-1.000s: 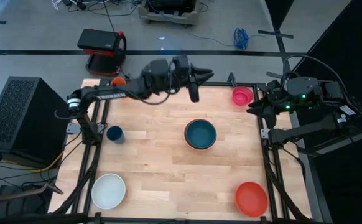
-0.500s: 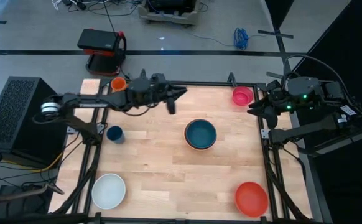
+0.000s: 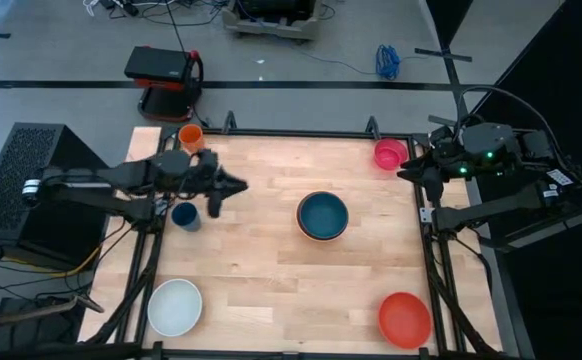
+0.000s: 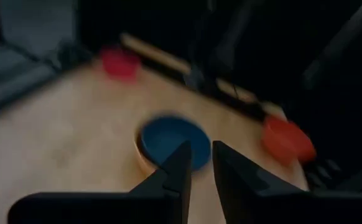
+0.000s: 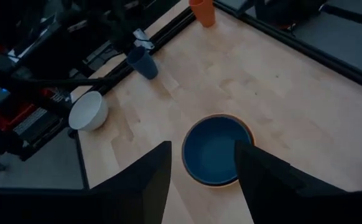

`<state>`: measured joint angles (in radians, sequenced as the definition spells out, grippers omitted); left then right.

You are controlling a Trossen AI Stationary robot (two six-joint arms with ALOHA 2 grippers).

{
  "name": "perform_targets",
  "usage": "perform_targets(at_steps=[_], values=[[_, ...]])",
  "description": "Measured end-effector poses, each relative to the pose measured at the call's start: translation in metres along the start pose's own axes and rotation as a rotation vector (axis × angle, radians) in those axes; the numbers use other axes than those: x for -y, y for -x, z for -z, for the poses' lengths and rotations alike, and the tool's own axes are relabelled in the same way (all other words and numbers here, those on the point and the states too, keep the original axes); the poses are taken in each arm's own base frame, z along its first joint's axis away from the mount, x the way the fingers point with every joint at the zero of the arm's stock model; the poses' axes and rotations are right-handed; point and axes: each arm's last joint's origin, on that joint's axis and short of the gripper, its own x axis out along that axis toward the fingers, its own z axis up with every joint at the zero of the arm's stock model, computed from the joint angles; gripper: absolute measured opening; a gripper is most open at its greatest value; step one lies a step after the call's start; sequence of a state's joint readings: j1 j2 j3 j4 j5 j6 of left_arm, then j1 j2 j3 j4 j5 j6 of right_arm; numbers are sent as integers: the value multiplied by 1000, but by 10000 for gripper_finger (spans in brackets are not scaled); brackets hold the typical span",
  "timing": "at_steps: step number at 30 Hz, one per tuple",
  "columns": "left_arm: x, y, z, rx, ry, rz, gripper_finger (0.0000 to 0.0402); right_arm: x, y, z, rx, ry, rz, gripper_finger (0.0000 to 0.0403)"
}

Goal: Nest bowls inside each other
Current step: Stack the white bowl into the blue bowl

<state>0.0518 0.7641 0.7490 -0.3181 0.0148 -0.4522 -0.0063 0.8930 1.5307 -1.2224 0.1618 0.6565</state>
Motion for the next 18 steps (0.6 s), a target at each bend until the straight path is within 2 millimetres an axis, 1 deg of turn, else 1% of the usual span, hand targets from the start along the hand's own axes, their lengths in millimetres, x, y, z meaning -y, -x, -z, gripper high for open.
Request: perform_targets(at_steps=[4,8,18], values=[[4,23,19,-180,38,77,59,0,-2,-1,10,-17,22,152],[7,39,35,-344,54,139,69,-1,-5,-2,15,-28,42,147],[8,53,62,-673,6,200,121,-4,-14,-4,3,-51,60,155]])
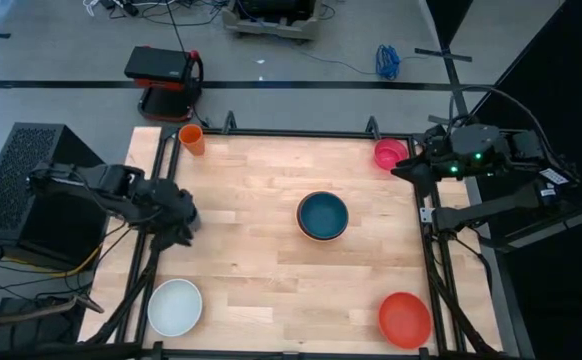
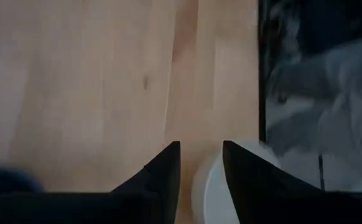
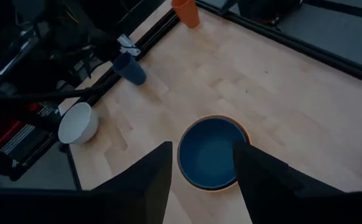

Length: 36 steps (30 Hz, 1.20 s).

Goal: Nest bowls inside each other
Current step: Stack the white bowl into the blue bowl

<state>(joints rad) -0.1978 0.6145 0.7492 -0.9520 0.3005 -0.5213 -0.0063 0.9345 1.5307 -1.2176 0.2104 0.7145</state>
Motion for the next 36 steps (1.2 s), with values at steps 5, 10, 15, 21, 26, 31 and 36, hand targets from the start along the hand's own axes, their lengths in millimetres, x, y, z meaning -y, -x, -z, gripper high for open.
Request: perform_targets(at_steps=[5,10,15,21,26,31,36], values=[[0,0,14,-162,-14,14,148,-2,-4,-1,-7,-10,9,160],[1,-1,24,-287,-30,21,177,-3,-7,-2,-9,-28,14,161],[3,-11,23,-335,-46,-11,220,-3,-7,-2,-6,-38,13,160],[3,-37,22,-363,-59,-21,268,-3,-7,-2,-5,-37,14,172],[12,-50,23,-373,-84,10,274,-3,-6,-1,-4,-37,12,172],[23,-62,27,-385,-108,42,281,-2,-5,-1,-3,-36,11,172],[34,-74,32,-398,-130,76,287,-2,-4,-1,-2,-36,9,172]])
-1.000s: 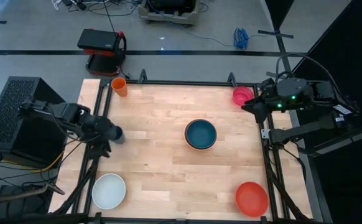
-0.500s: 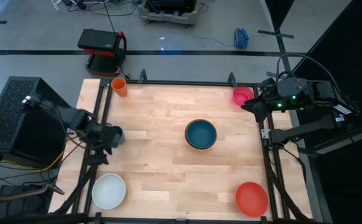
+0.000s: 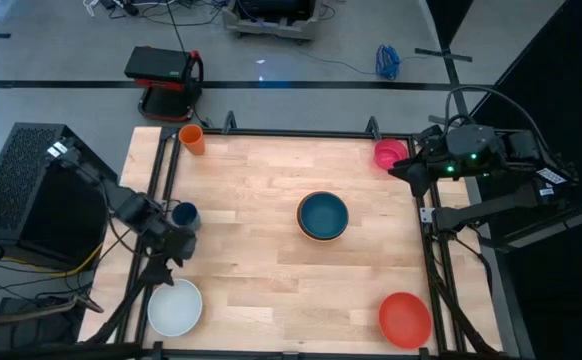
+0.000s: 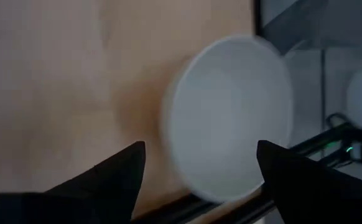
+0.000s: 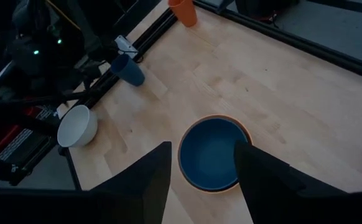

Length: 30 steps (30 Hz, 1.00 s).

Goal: Nest bowls inside each other
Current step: Stack the white bowl into the blue bowl

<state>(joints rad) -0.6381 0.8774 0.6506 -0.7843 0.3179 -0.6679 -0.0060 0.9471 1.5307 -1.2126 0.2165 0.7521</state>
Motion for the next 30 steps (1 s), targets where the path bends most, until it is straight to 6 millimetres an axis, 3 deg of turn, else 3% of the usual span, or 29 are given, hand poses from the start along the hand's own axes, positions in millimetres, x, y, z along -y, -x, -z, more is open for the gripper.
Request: perform_targets(at_steps=[15,30], values=[[19,-62,-5,-138,-43,-44,298,1,1,0,3,-3,-3,164],[19,-80,-5,-167,34,-87,74,0,1,0,0,4,-10,155]])
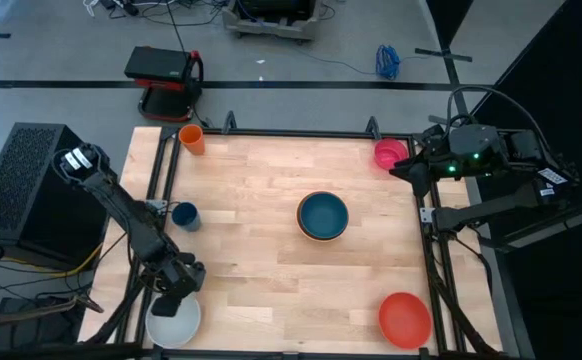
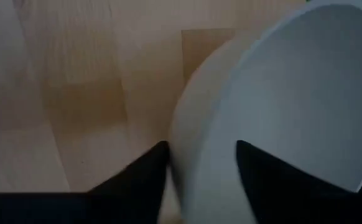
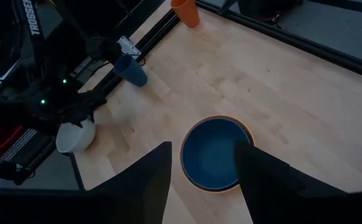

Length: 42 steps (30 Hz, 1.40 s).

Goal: Nest bowls inside each other
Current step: Stack the white bowl into the blue bowl

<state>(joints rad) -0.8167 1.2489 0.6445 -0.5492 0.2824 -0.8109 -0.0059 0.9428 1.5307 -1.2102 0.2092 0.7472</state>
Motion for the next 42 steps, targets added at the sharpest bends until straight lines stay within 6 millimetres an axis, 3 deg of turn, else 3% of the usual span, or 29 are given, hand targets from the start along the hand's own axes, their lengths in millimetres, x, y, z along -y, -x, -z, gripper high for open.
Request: perform_targets(at_steps=[4,11,15,25,33,42], values=[[0,-3,0,-6,27,-8,15,0,0,0,-1,8,-2,151],[0,-3,-1,-2,37,-11,1,0,0,0,-1,19,-2,157],[0,6,-12,58,51,-13,1,0,0,0,-1,24,-2,155],[-6,106,-89,611,-5,-139,0,0,0,0,-1,36,-2,155],[-29,204,-114,983,10,-401,0,0,0,0,-1,45,-2,156],[-87,224,-166,1007,26,-338,0,2,5,1,-7,42,-34,146]])
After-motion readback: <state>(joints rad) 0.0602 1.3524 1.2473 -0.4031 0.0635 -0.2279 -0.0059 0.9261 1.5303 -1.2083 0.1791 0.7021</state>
